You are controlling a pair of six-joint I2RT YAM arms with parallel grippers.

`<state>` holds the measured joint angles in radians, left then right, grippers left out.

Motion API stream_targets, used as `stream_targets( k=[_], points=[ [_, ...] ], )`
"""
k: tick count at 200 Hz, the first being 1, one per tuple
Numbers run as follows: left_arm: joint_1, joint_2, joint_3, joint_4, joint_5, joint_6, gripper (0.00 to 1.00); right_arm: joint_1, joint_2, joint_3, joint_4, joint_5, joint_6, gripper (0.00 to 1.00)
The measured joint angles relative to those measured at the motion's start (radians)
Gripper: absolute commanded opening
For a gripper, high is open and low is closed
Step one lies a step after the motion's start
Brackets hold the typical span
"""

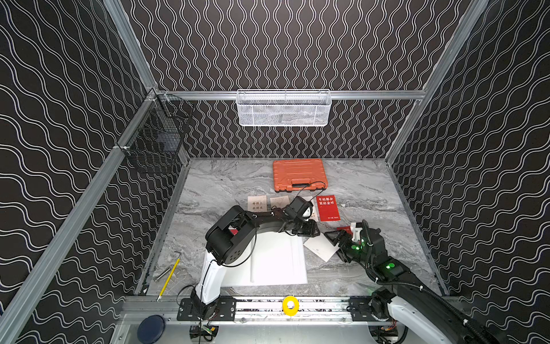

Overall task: Place the photos into the photo albums
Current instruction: Pick up the photo at the center of the board.

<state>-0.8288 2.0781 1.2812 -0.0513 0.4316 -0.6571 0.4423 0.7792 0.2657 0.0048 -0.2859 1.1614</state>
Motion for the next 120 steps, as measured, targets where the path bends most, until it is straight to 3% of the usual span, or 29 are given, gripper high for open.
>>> stream_targets(
  k=[53, 90, 120],
  points=[
    [0.002, 0.0, 0.008, -0.022, 0.006, -0.003, 0.42, 0.0, 0.087, 0.034, -0.082, -0.039, -0.069, 0.36],
    [0.006, 0.0, 0.032, -0.065, 0.009, -0.003, 0.43, 0.0, 0.06, 0.029, -0.121, -0.04, -0.091, 0.0],
    [0.014, -0.013, 0.064, -0.135, -0.002, -0.003, 0.45, 0.0, 0.053, 0.048, -0.163, -0.032, -0.128, 0.0]
  ],
)
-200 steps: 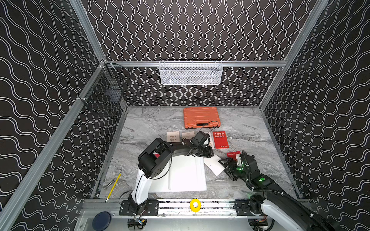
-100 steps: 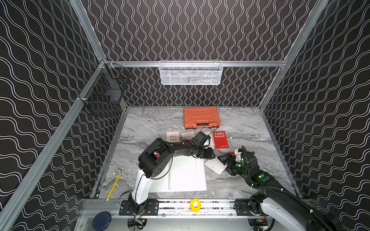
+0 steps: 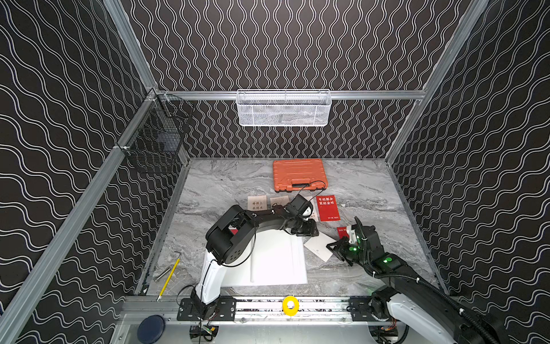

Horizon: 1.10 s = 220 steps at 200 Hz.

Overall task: Place the photos into the photo albums
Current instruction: Pick up the photo at the center of the board.

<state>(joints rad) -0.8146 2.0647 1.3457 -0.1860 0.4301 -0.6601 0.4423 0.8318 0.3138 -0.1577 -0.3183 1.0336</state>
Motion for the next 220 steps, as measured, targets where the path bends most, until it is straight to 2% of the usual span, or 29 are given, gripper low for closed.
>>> stream_targets(
  k=[43, 72, 87, 104, 120, 148, 171, 220],
  points=[
    [0.032, -0.095, 0.028, -0.038, 0.0, 0.0, 0.48, 0.0, -0.016, 0.083, -0.083, 0.056, -0.069, 0.0],
    [0.057, -0.153, -0.001, -0.047, 0.003, 0.0, 0.5, 0.0, -0.023, 0.135, -0.138, 0.104, -0.122, 0.0],
    [0.066, -0.18, -0.026, -0.045, 0.005, -0.017, 0.54, 0.0, -0.023, 0.156, -0.159, 0.12, -0.145, 0.0],
    [0.072, -0.211, -0.064, -0.031, 0.021, -0.018, 0.64, 0.0, -0.023, 0.177, -0.17, 0.125, -0.17, 0.0],
    [0.081, -0.24, -0.116, 0.0, 0.046, -0.021, 0.68, 0.0, -0.023, 0.188, -0.167, 0.123, -0.193, 0.0],
    [0.13, -0.283, -0.248, 0.13, 0.121, -0.058, 0.73, -0.001, -0.014, 0.202, -0.142, 0.053, -0.241, 0.0],
    [0.176, -0.309, -0.358, 0.255, 0.191, -0.114, 0.77, -0.037, 0.016, 0.216, -0.091, -0.055, -0.274, 0.0],
    [0.195, -0.397, -0.454, 0.409, 0.278, -0.148, 0.77, -0.072, 0.13, 0.22, 0.019, -0.303, -0.317, 0.0]
  ],
)
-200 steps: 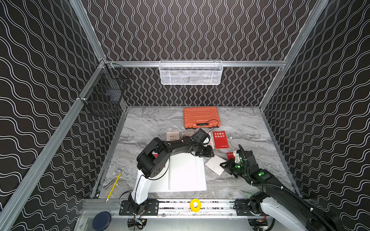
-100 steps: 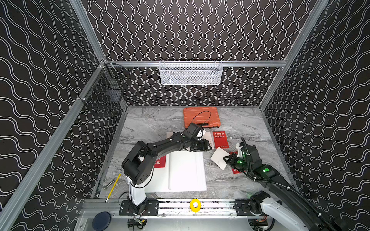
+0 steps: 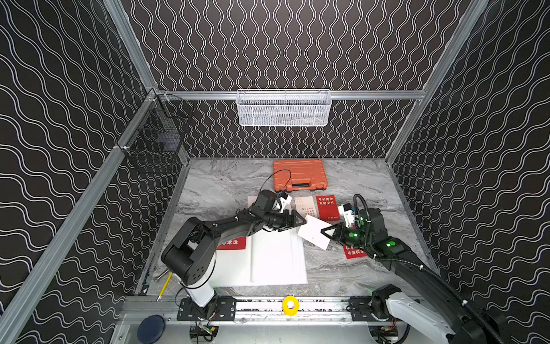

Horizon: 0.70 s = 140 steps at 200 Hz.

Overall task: Place the photos into the photo albums
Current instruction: Pick up the photo at the center of the board.

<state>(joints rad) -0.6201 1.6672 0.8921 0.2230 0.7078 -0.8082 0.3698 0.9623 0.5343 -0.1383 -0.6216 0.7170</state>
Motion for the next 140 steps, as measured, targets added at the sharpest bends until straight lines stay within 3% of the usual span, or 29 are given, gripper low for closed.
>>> stream_targets(
  k=[58, 107, 140],
  points=[
    [0.033, -0.094, -0.068, -0.011, 0.0, 0.009, 0.76, -0.017, 0.091, -0.029, 0.131, -0.182, -0.001, 0.0],
    [0.078, -0.278, -0.074, -0.296, -0.163, 0.135, 0.75, -0.005, 0.2, -0.006, 0.163, -0.273, -0.004, 0.0],
    [0.159, -0.407, -0.162, -0.476, -0.277, 0.165, 0.75, 0.085, 0.249, 0.049, 0.16, -0.273, -0.014, 0.0]
  ],
)
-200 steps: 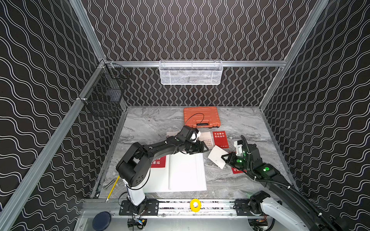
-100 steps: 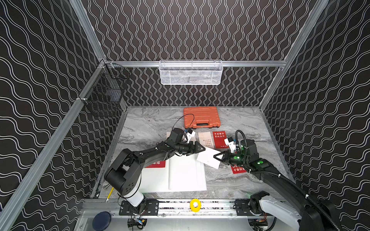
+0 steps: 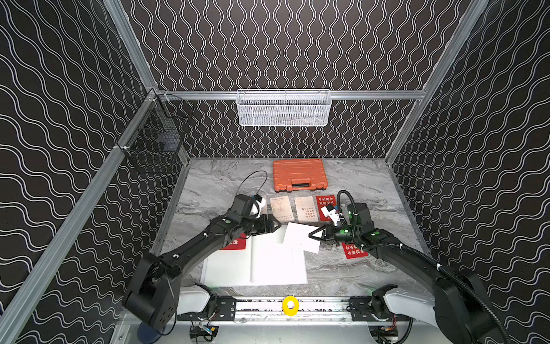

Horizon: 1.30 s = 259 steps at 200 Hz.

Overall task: Place the photos into the photo albums
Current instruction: Pick up the photo at the center of the board, then insert the photo into the photo album.

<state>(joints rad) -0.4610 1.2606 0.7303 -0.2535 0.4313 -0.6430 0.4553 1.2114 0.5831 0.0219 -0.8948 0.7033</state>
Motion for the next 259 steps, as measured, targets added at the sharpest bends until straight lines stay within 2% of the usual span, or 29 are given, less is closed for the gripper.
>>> stream_targets(
  k=[49, 81, 105, 129, 172, 215, 259],
  points=[
    [0.171, -0.145, -0.092, -0.178, -0.111, 0.039, 0.75, 0.208, 0.097, 0.098, -0.01, 0.101, 0.019, 0.0],
    [0.244, -0.172, -0.102, -0.251, -0.164, 0.046, 0.77, 0.313, 0.187, 0.185, -0.026, 0.182, 0.047, 0.0],
    [0.347, -0.181, -0.126, -0.263, -0.208, 0.039, 0.77, 0.376, 0.247, 0.262, -0.053, 0.26, 0.065, 0.0],
    [0.437, -0.19, -0.176, -0.252, -0.212, 0.006, 0.77, 0.418, 0.289, 0.309, -0.079, 0.33, 0.093, 0.0],
    [0.52, -0.215, -0.244, -0.178, -0.26, -0.054, 0.75, 0.476, 0.342, 0.361, -0.095, 0.415, 0.143, 0.0],
    [0.578, -0.258, -0.29, -0.115, -0.297, -0.088, 0.75, 0.528, 0.412, 0.419, -0.119, 0.461, 0.175, 0.0],
    [0.628, -0.206, -0.296, -0.059, -0.295, -0.087, 0.75, 0.567, 0.462, 0.46, -0.148, 0.501, 0.19, 0.0]
  ],
)
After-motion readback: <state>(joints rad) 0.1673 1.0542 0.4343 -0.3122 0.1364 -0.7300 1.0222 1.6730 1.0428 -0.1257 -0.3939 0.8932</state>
